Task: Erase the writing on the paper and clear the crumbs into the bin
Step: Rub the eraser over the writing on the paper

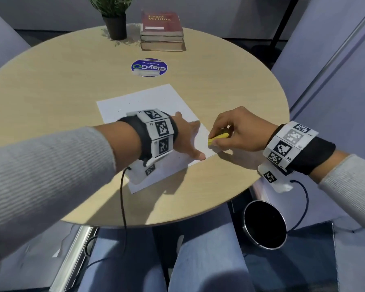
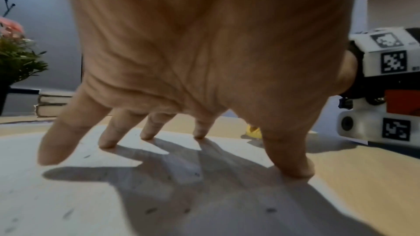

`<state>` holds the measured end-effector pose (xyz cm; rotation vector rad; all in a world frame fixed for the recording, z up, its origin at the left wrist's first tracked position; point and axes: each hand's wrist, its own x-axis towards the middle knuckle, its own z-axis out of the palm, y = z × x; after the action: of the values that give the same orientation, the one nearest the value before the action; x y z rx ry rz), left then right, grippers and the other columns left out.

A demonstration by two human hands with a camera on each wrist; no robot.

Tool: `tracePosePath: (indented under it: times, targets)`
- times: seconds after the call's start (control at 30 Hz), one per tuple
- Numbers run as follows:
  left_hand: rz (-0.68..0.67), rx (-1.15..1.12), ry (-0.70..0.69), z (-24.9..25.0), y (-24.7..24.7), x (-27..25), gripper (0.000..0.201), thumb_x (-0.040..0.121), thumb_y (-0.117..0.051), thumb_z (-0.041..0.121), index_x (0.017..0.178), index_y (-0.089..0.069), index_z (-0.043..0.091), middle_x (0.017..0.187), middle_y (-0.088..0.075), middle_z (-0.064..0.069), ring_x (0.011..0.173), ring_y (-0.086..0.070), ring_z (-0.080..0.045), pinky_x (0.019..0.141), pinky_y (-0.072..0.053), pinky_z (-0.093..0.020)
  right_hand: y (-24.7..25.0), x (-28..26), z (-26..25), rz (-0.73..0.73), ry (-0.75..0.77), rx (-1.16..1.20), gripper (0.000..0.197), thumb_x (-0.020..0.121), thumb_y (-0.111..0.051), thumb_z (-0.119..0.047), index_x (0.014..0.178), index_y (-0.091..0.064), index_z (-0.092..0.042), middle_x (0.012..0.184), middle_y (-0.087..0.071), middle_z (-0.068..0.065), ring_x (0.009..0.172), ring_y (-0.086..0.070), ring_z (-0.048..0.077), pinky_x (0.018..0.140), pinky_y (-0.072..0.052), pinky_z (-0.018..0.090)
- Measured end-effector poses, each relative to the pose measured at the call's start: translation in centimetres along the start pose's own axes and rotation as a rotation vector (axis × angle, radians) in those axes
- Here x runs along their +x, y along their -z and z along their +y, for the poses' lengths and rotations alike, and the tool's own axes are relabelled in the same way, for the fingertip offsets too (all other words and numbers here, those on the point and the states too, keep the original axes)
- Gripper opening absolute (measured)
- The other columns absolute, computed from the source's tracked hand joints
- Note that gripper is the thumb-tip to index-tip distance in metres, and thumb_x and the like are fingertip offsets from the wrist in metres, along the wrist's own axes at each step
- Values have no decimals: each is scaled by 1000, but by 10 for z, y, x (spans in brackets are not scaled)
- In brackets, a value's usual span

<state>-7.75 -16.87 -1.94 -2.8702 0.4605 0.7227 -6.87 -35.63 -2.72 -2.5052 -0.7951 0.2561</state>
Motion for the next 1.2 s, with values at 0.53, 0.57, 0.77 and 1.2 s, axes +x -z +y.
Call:
tracePosePath:
  times: [0.53,0.57,0.77,1.2]
  targets:
    - [-21,118,4,8,2,1,99,73,-41,82,149,9,40,141,-30,-20,129,-32,-34,100,-34,-44,-1,10,-7,-89,74,-134,10,74,-75,-18,83,-78,-15,81,-70,-1,72,-63,11,68,-52,29]
    - [-24,115,6,8,3,0,100,73,-41,82,149,9,40,142,-29,-20,129,-32,-35,100,-34,-43,-5,8,-10,-118,112,-123,10,74,-75,-19,83,-78,-15,80,-69,-2,71,-63,10,66,-51,25]
    - [-20,122,0,7,2,0,101,72,-41,83,149,10,41,144,-27,-21,126,-36,-35,100,-35,-43,3,16,-3,-58,35,-133,10,75,-76,-20,84,-78,-16,83,-69,-2,71,-61,8,69,-51,31]
    - [-28,100,15,7,2,-3,102,70,-43,84,148,9,42,146,-22,-22,127,-38,-38,97,-37,-41,-8,11,-15,-178,172,-102,12,76,-77,-20,86,-78,-15,82,-69,-4,70,-62,5,67,-51,21]
